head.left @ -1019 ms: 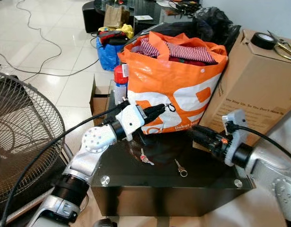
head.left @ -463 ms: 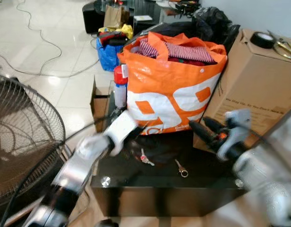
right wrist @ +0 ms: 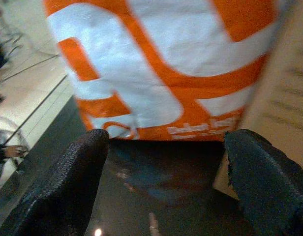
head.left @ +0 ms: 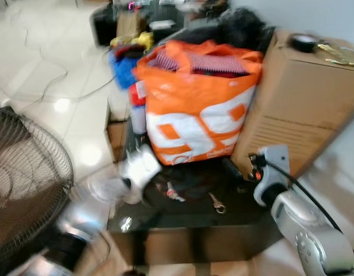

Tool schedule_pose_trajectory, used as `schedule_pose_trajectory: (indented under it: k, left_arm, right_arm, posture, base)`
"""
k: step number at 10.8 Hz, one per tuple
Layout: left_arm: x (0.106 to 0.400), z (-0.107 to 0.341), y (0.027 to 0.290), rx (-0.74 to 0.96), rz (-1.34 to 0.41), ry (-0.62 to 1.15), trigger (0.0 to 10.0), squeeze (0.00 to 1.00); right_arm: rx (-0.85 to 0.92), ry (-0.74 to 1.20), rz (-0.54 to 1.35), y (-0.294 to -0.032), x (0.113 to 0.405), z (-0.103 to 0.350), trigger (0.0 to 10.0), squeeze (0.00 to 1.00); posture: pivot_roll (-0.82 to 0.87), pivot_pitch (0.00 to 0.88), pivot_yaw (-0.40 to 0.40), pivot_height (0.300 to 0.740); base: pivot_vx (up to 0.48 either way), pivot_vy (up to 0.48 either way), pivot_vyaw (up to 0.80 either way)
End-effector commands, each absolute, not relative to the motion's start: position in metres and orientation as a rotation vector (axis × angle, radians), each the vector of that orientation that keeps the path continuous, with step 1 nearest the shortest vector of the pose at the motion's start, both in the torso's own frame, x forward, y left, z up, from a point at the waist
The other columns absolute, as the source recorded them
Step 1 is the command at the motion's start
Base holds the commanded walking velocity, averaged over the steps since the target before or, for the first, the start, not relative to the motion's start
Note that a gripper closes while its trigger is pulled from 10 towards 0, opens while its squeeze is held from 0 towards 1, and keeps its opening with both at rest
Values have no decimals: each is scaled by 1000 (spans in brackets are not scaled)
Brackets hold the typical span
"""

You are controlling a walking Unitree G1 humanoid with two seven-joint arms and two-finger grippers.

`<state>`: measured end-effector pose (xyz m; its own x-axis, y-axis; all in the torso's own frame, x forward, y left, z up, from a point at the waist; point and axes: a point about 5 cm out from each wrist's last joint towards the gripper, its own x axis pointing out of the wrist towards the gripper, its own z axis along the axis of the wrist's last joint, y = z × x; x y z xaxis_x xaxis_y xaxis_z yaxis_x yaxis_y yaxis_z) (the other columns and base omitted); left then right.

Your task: Hang keys on a hook

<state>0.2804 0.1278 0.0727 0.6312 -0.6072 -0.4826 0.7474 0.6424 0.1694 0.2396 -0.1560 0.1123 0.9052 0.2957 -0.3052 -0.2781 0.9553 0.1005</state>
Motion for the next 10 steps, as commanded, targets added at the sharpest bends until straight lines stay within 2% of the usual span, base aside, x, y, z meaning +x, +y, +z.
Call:
schedule_pose_trajectory:
  k: [1,3,4,5,7,10]
  left_arm:
    - [295,101,133,373,-736,295,0,0]
    - [290,105,134,289,-698,250,0,0]
    - [283,107,134,233,-673,224,3059,0]
    - [280,104,138,205,-586,258,10000,0]
    - [285,114,148,178,-410,185,10000,0]
    - [281,113,156,130,-318,204,10000,0]
  right_arm:
    - [39,319,278,-158,238,112,10000,1000]
    - [24,299,207,-157,241,109,10000,1000]
    - [41,297,196,-156,240,107,10000,1000]
    - [48,280,162,-156,239,106,10000,1000]
    - [46,280,52,-159,241,102,10000,1000]
    - [58,268,53,-158,242,101,10000,1000]
  posture:
    - [-36,0,-36,740]
    - [-39,0,-33,740]
    - [-40,0,-31,740]
    - [-44,0,-29,740]
    - [-45,0,-28,740]
    - [-40,0,-39,740]
  base:
    - [0,0,0]
    - [0,0,0]
    - [0,0,0]
    - [0,0,0]
    - [0,0,0]
    - [0,0,0]
